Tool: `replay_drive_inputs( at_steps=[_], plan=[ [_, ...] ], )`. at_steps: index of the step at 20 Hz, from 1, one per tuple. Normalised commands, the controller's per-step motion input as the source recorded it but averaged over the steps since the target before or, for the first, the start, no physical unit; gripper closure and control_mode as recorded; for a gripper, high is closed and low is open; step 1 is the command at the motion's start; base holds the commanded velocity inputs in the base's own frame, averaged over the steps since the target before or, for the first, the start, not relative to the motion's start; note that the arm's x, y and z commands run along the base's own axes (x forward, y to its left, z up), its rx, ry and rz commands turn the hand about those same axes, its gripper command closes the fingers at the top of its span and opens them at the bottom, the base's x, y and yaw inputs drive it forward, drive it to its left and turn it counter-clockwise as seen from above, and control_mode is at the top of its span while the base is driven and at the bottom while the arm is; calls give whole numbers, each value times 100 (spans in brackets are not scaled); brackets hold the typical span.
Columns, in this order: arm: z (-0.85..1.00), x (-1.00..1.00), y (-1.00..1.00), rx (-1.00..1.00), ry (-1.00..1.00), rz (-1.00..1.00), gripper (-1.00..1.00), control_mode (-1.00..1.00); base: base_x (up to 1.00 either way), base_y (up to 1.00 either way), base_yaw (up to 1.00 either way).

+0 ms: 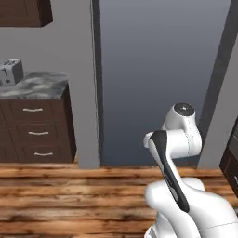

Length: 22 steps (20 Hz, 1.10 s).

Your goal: Four empty soda cans are scattered around the kitchen. Gather all the cans and cluster them next to the stove for recycling.

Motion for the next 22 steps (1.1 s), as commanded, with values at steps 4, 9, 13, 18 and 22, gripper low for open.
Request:
replay_drive_inputs(
  at_steps=[4, 9, 13, 18, 22],
  plan=[
    [0, 0, 0, 0, 0, 0, 100, 100, 0, 0, 50],
    [0, 0, 0, 0, 0, 0, 100, 100, 0, 0, 50],
    [0, 0, 0, 0, 0, 0, 100, 100, 12, -3, 50],
    [0, 0, 0, 0, 0, 0, 100, 100, 54, -21, 37],
    [0, 0, 0, 0, 0, 0, 100, 100, 75, -36, 22]
  ],
)
